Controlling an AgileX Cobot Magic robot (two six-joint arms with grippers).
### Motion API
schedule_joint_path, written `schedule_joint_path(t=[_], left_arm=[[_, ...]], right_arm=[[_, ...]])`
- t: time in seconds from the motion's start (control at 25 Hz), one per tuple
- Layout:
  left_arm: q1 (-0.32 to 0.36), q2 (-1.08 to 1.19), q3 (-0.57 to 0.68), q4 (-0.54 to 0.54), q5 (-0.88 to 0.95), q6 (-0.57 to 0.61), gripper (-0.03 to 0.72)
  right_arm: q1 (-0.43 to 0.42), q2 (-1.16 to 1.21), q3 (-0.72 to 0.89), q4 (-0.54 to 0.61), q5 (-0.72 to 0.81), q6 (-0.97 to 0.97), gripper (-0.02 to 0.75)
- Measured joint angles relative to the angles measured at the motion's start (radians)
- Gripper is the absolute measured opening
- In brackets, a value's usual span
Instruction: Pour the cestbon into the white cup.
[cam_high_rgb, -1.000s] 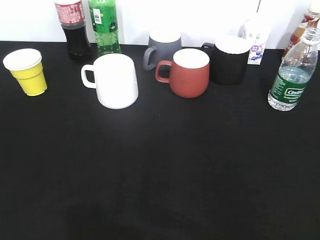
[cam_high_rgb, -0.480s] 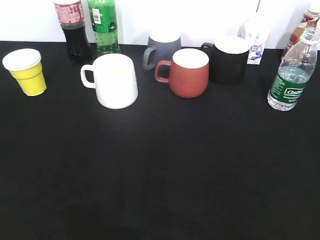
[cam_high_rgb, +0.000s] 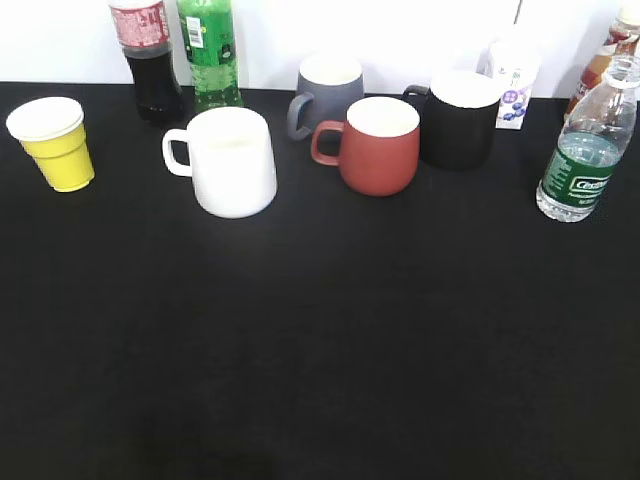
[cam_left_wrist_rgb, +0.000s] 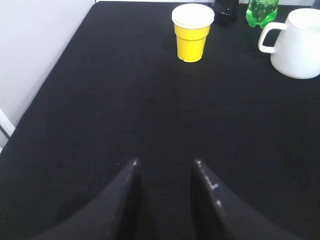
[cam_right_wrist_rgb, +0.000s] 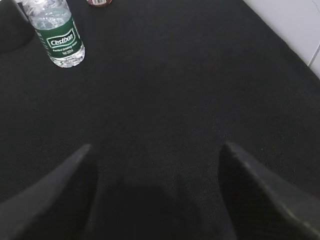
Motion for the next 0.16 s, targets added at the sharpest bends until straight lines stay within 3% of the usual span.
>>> schedule_joint_path(t=[0.16], left_arm=[[0.000,0.000,0.000,-0.008,0.000,0.000,0.260]], right_arm=[[0.000,0.000,0.000,0.000,0.000,0.000,0.575]])
